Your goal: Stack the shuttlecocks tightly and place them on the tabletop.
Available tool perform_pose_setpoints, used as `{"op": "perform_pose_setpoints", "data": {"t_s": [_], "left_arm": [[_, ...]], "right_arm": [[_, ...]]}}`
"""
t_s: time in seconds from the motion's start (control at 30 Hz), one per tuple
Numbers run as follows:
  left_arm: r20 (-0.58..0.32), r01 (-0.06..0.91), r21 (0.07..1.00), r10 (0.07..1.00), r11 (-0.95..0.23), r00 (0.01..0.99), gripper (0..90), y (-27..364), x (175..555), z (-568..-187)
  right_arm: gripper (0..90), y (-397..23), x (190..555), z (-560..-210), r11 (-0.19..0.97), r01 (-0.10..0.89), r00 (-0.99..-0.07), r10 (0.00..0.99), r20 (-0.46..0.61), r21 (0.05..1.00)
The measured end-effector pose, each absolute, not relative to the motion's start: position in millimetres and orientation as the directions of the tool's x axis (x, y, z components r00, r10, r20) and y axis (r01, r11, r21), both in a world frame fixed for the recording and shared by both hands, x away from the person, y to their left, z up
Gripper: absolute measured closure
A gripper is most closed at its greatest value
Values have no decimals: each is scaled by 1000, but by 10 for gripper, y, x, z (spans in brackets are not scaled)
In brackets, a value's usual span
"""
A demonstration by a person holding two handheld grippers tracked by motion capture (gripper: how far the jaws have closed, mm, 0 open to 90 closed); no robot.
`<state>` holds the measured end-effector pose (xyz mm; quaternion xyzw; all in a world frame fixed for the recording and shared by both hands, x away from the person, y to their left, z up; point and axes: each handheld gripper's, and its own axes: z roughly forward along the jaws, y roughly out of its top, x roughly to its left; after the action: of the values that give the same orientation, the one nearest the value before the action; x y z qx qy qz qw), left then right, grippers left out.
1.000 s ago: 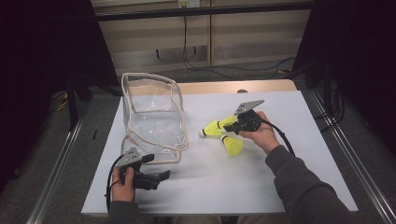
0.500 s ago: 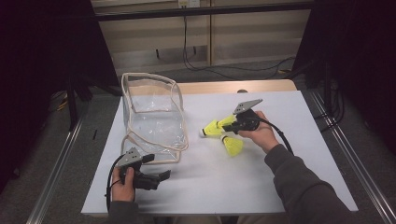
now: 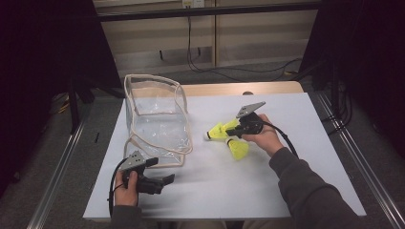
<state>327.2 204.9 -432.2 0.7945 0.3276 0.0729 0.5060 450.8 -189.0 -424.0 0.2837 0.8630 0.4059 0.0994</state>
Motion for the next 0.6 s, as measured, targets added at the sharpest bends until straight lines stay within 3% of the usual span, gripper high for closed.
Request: {"op": "perform_pose_setpoints", "data": {"t_s": [0.6], "left_arm": [[-221,451,850,595,-271,773,36,2047,3273,-4327]], "right_arm": [[866,-1840,4546,-4246,511,413,-826,559,73,754]]}}
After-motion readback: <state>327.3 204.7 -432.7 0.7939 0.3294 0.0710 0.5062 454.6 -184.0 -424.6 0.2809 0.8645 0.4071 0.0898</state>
